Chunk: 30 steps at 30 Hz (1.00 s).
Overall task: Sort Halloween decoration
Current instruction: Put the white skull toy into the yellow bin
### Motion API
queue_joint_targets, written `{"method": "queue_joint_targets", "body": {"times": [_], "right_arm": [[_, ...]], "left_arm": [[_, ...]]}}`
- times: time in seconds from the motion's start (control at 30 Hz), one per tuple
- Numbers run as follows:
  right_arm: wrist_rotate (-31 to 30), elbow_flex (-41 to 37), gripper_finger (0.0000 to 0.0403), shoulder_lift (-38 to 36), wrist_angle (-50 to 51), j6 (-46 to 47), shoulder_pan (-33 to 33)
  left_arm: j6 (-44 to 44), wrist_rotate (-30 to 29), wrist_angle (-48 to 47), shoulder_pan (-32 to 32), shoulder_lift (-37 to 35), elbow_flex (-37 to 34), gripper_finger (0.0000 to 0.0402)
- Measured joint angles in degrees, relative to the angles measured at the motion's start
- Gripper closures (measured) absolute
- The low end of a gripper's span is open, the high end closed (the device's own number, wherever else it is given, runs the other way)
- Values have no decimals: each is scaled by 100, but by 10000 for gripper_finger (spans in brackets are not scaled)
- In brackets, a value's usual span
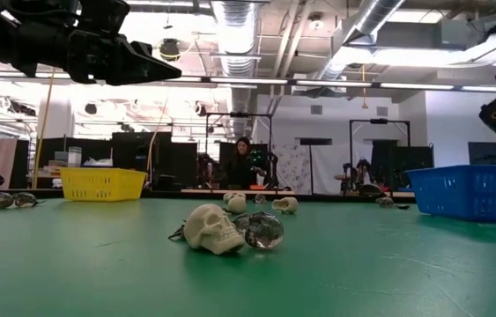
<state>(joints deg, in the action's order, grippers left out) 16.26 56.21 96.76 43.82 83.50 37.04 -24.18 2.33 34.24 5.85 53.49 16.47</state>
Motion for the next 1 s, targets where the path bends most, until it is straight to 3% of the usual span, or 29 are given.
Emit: {"method": "queue_joint_targets", "body": {"times": [0.5,0.87,1.0], "right_arm": [[-116,-116,268,2,-438,130,43],[-282,-305,275,-23,-743,102,35],[-309,-106,276,0,-395,-192,-32]], "left_arm": [[0,0,-87,0,0,0,310],[-2,-9,-96,0,0,0,310],[-3,-13,-93,0,0,0,310]]}}
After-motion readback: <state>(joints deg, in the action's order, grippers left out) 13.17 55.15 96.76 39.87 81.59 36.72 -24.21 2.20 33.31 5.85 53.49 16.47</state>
